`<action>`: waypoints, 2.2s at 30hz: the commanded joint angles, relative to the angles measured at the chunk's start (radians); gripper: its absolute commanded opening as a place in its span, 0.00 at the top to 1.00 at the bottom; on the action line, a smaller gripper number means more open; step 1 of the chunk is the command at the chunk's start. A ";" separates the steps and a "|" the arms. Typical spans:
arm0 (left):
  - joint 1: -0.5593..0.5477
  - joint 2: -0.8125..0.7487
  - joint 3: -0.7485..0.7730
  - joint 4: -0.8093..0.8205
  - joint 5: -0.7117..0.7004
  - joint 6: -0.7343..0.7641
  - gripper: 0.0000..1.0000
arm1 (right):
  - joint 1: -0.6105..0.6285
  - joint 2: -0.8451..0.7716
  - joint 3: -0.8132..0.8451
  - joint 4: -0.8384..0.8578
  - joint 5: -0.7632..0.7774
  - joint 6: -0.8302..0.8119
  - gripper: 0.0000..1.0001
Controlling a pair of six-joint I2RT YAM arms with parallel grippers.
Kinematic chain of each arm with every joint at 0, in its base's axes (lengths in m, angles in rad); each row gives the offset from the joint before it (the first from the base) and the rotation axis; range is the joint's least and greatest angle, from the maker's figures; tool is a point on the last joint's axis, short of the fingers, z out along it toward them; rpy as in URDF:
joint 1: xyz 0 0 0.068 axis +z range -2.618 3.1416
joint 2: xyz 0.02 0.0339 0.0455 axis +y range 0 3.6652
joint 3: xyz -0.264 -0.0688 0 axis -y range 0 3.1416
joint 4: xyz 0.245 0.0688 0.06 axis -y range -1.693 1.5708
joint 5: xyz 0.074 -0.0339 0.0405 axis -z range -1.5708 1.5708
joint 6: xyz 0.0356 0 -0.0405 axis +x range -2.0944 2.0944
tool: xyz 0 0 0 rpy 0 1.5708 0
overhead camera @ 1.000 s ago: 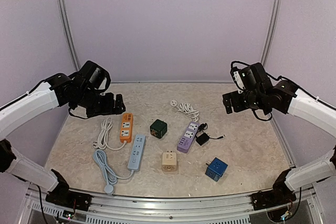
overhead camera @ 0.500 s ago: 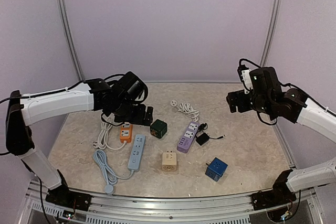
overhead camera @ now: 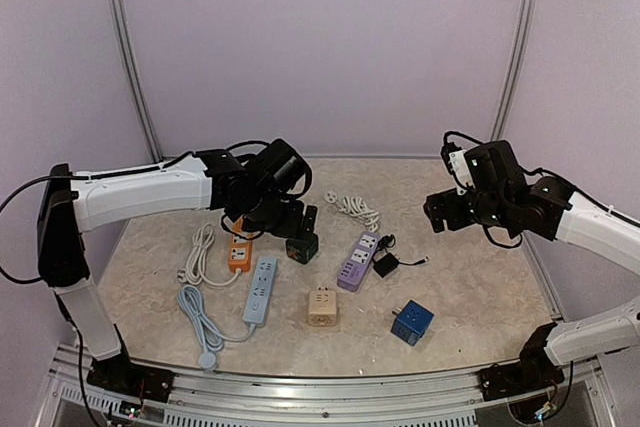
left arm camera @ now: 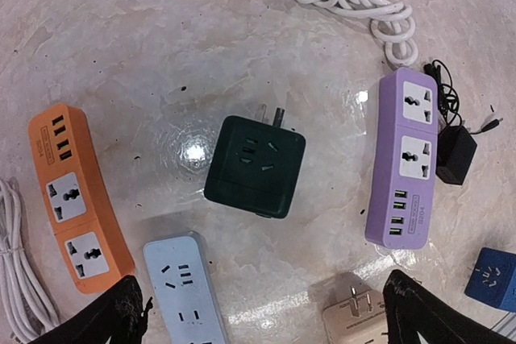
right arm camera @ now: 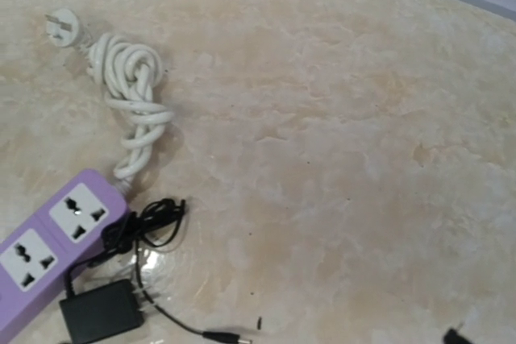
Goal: Insert the plug
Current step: Pick up the plug from the corner of the board.
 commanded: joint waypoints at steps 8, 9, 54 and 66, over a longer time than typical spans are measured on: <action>-0.044 0.021 0.001 -0.001 0.006 -0.002 0.01 | 0.005 -0.002 -0.022 0.006 -0.052 0.009 0.02; -0.044 0.023 -0.001 -0.007 0.003 -0.014 0.01 | 0.006 0.000 -0.023 0.008 -0.062 0.010 0.02; -0.060 0.038 0.006 0.011 0.070 -0.064 0.01 | 0.276 0.004 -0.086 -0.226 -0.261 0.150 0.00; -0.067 0.073 0.022 0.029 0.100 -0.057 0.01 | 0.429 0.005 -0.175 -0.291 -0.170 0.318 0.00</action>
